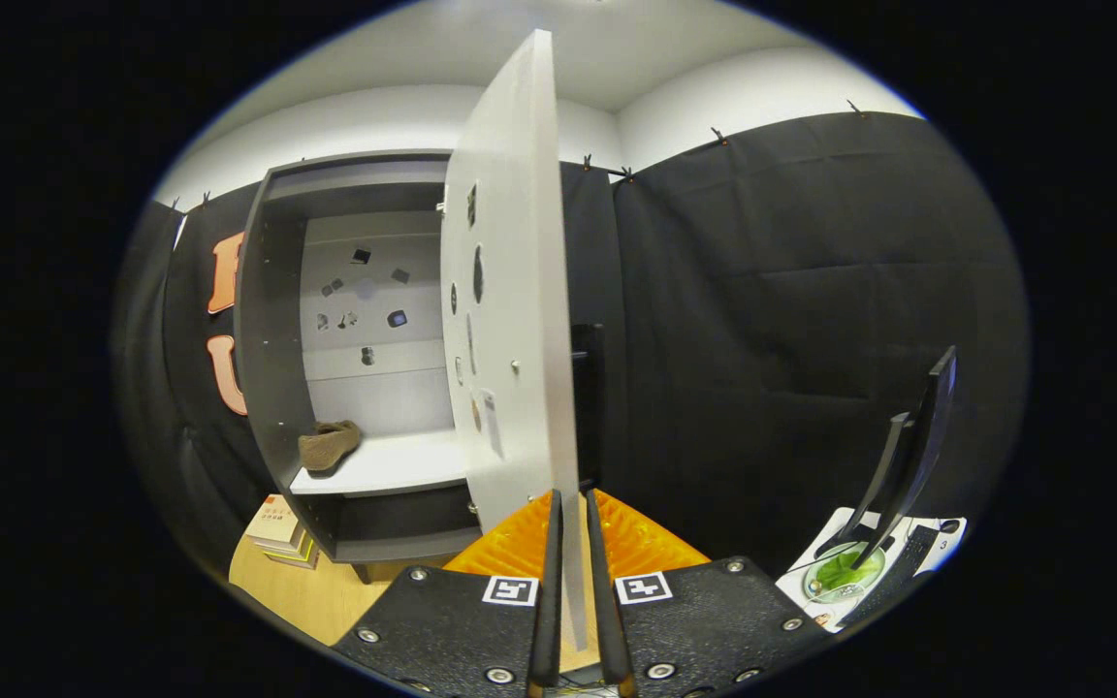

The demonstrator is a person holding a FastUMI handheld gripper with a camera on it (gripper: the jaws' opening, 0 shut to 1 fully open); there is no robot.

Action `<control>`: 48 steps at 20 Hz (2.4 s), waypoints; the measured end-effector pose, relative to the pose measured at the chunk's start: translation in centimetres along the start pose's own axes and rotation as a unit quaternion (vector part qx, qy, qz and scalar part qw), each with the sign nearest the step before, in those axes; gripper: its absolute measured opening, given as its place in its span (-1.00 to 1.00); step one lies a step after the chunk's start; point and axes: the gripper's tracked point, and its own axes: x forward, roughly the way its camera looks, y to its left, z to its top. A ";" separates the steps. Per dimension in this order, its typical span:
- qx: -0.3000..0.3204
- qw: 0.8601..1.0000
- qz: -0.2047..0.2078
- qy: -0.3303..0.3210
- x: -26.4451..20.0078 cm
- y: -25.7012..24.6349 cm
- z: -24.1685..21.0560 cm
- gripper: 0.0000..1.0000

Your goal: Open the shoe cabinet door, grab the shoes and put them into the shoe cabinet, then close the shoe cabinet door.

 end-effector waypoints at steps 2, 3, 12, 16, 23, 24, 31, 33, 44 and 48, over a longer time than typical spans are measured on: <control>-0.003 1.000 0.008 0.002 -0.8 1.3 -0.3 -0.69; -0.006 1.000 0.013 0.002 -1.2 2.0 -0.5 -0.69; -0.024 0.996 0.076 0.029 -3.8 10.2 -4.2 -0.69; -0.032 0.990 0.115 0.075 -4.1 13.8 -10.0 -0.70; -0.060 0.972 0.163 0.155 -2.8 18.1 -20.7 -0.69; -0.061 0.970 0.169 0.164 -2.2 18.6 -22.1 -0.69; -0.098 0.939 0.218 0.248 0.9 22.6 -32.5 -0.66; -0.102 0.932 0.227 0.265 1.7 23.1 -34.4 -0.66; -0.109 0.907 0.233 0.333 7.2 24.9 -42.9 -0.66; -0.112 0.903 0.231 0.346 9.0 26.3 -44.9 -0.66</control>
